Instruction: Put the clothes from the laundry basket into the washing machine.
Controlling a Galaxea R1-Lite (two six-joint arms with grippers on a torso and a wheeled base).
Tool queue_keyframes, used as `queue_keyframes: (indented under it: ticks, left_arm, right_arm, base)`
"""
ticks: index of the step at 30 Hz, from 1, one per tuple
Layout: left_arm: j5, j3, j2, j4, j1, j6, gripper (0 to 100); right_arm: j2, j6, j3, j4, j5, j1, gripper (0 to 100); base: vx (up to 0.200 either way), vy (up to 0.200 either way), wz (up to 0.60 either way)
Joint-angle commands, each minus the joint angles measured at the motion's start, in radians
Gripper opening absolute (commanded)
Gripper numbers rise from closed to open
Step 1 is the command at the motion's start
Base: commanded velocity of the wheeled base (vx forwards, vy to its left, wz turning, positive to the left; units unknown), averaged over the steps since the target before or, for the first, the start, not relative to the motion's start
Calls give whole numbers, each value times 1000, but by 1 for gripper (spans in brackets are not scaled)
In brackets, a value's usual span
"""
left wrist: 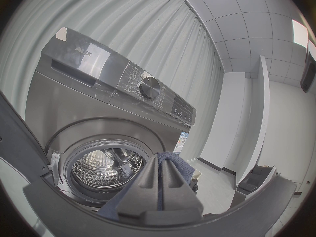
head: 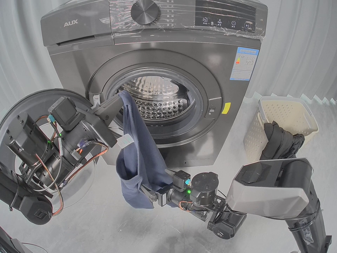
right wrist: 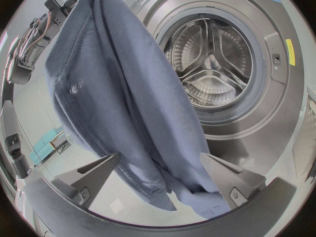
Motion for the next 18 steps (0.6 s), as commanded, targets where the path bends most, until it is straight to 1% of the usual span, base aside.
queue_keyframes:
  ticks: [1, 2, 4, 5, 6, 7, 8, 12, 18]
  left_arm:
    - [0, 0, -4, 0, -7, 1, 0]
    - [0, 0, -4, 0, -7, 2, 0]
    - [0, 0, -4, 0, -8, 2, 0]
    - [0, 0, -4, 0, -8, 2, 0]
    - [0, 0, -5, 0, -10, 2, 0]
    - [0, 0, -5, 0, -10, 2, 0]
    - [0, 0, -5, 0, -10, 2, 0]
    - [-1, 0, -5, 0, -10, 2, 0]
    - [-1, 0, -5, 0, -15, 2, 0]
  right_arm:
    - [37, -5, -99, 11, -8, -11, 100]
    - [40, -5, -106, 11, -8, -13, 100]
    - [70, -4, -159, 30, -14, -28, 100]
    - [70, -4, -159, 30, -14, -28, 100]
    - [86, -4, -193, 34, -21, -39, 100]
    - [86, -4, -193, 34, -21, -39, 100]
    - [92, -4, -213, 36, -21, -48, 100]
    - [98, -4, -224, 36, -21, -49, 100]
    - [129, -2, -265, 36, -22, -36, 100]
  base:
    - [0, 0, 0]
    - [0, 0, 0]
    - [0, 0, 0]
    - [0, 0, 0]
    - [0, 0, 0]
    - [0, 0, 0]
    - [0, 0, 0]
    - [0, 0, 0]
    - [0, 0, 0]
